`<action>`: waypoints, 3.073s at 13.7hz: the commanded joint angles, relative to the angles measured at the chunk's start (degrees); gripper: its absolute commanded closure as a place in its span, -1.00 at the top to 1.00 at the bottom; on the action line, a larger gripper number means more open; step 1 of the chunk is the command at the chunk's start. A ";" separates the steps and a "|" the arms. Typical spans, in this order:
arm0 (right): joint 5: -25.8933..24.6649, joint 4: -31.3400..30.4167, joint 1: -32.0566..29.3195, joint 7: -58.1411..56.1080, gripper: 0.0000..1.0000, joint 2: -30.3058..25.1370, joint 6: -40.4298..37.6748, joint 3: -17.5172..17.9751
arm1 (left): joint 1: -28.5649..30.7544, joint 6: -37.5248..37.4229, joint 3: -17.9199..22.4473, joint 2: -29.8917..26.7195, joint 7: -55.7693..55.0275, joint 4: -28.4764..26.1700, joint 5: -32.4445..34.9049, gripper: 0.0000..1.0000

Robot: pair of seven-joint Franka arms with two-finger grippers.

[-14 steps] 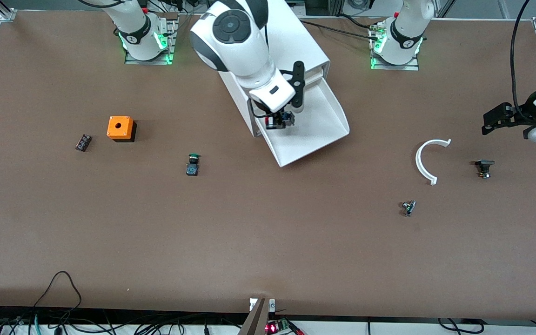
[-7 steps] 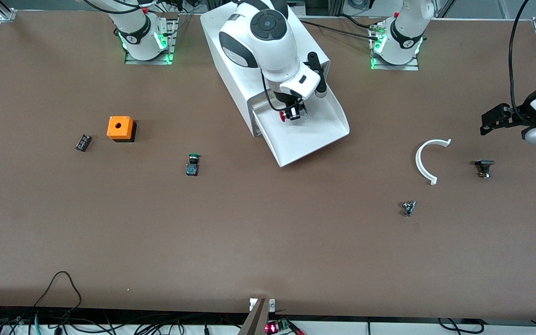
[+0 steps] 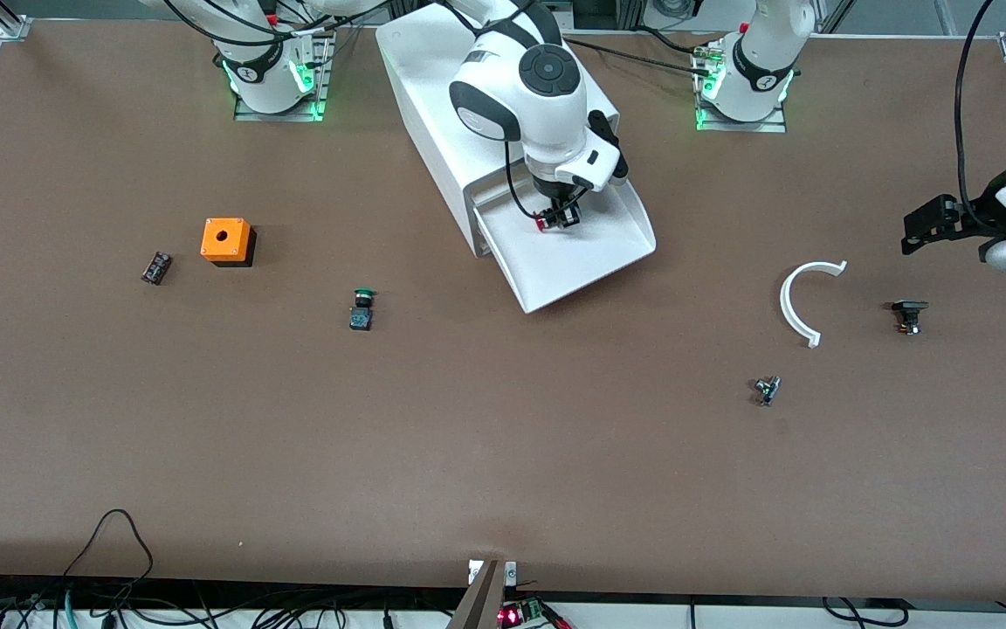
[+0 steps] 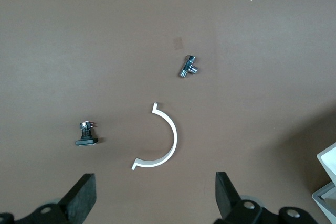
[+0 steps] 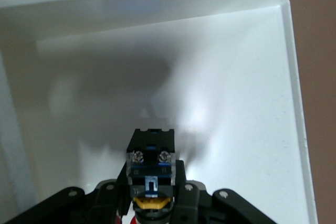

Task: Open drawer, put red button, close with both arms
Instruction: 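Lower the red button into the drawer and open the right gripper, then lift the right gripper away while the left gripper reaches the drawer front, then push the drawer shut with the left gripper while the right gripper retracts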

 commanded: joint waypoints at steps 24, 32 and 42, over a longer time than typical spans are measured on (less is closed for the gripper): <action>7.67 0.65 -6.79 80.88 1.00 -15.69 -19.70 -28.40 | -16.53 36.86 -15.36 15.05 -61.78 -23.10 2.24 1.00; 7.84 -0.31 -24.62 67.31 1.00 -23.16 -26.99 -27.09 | -16.17 36.42 -25.98 11.62 -60.81 -29.17 1.98 1.00; 8.28 -15.34 -36.95 43.00 1.00 -33.01 -20.49 -23.31 | -15.83 35.89 -33.74 11.09 -60.81 -30.76 1.98 1.00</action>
